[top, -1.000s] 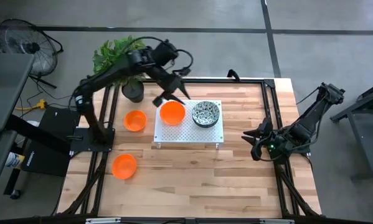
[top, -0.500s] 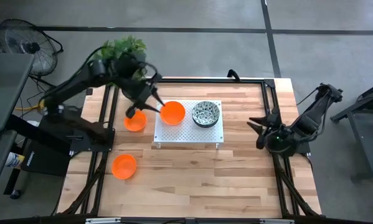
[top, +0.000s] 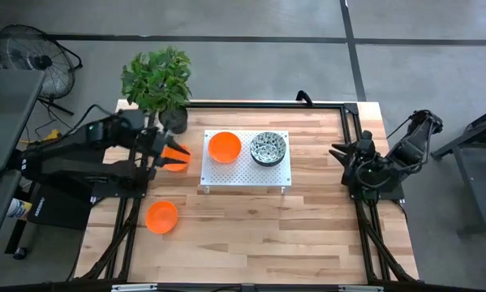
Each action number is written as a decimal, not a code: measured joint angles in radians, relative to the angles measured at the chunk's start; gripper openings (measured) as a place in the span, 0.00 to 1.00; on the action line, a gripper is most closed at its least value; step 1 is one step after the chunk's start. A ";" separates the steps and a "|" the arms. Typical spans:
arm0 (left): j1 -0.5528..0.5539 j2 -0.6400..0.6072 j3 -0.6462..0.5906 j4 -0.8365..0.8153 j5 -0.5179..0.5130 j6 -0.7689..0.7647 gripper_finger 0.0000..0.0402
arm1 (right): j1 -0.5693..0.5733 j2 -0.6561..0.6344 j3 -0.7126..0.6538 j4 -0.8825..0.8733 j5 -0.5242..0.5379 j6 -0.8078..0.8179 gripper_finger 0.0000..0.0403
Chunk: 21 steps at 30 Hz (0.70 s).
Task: Pick & Place Mini bowls
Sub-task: Stack the top orange bowl on the orange bowl on the shelf
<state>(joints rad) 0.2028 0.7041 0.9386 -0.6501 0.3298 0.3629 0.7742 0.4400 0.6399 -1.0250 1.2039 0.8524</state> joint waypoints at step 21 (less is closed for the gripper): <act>-0.216 -0.187 -0.366 0.057 -0.351 -0.262 0.31 | -0.009 -0.045 -0.254 0.215 0.130 0.108 0.23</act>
<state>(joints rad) -0.0135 0.5174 0.5729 -0.5936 -0.0208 0.1007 0.7651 0.3952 0.3859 -0.8102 1.3340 0.9606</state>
